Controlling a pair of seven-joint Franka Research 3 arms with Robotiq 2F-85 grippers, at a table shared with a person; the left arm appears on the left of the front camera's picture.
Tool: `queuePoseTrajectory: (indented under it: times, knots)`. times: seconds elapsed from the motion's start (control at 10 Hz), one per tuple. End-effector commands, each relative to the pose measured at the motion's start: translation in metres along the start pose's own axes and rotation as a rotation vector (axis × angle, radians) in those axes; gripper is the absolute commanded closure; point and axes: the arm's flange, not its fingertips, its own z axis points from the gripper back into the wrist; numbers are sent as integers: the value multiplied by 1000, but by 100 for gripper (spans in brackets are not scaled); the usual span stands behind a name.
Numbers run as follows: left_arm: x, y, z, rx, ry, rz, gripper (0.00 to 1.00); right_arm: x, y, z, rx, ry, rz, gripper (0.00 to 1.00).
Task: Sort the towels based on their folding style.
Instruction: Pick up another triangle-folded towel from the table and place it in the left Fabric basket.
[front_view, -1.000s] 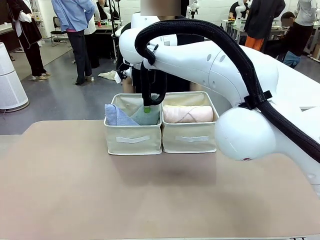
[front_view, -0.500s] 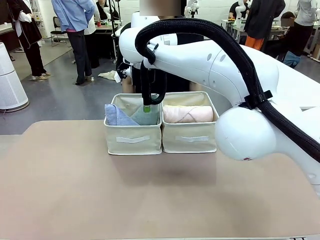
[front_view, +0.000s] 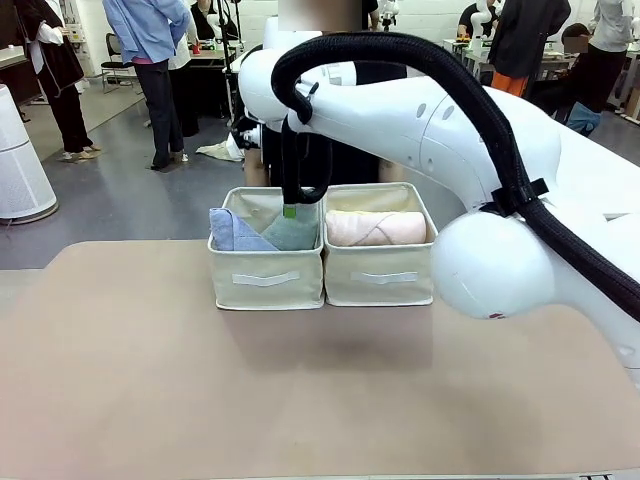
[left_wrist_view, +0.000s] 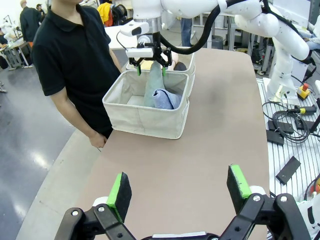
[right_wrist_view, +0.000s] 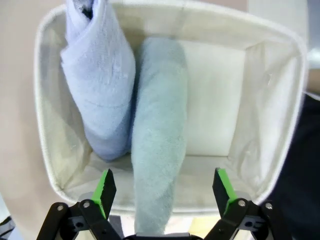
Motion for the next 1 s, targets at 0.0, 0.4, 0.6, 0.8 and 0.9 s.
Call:
queuePoseTrajectory:
  times: [0.0,0.4,0.6,0.8,0.9]
  knots:
    - [1,-1,2,-3,-5,-3,0,-12,6,44,-45,-145,12,0]
    - [1,-1,2,-3,-5,-3,0,-93,76,119,-87,-212,-227,0]
    - [1,-1,2,-3,-5,-3,0,-125,112,123,-77,-207,-299,0]
    - [1,-1,2,-3,-5,-3,0,-150,145,124,-61,-178,-368,0]
    - [1,-1,2,-3,-5,-3,0,-160,160,126,-68,-172,-382,0]
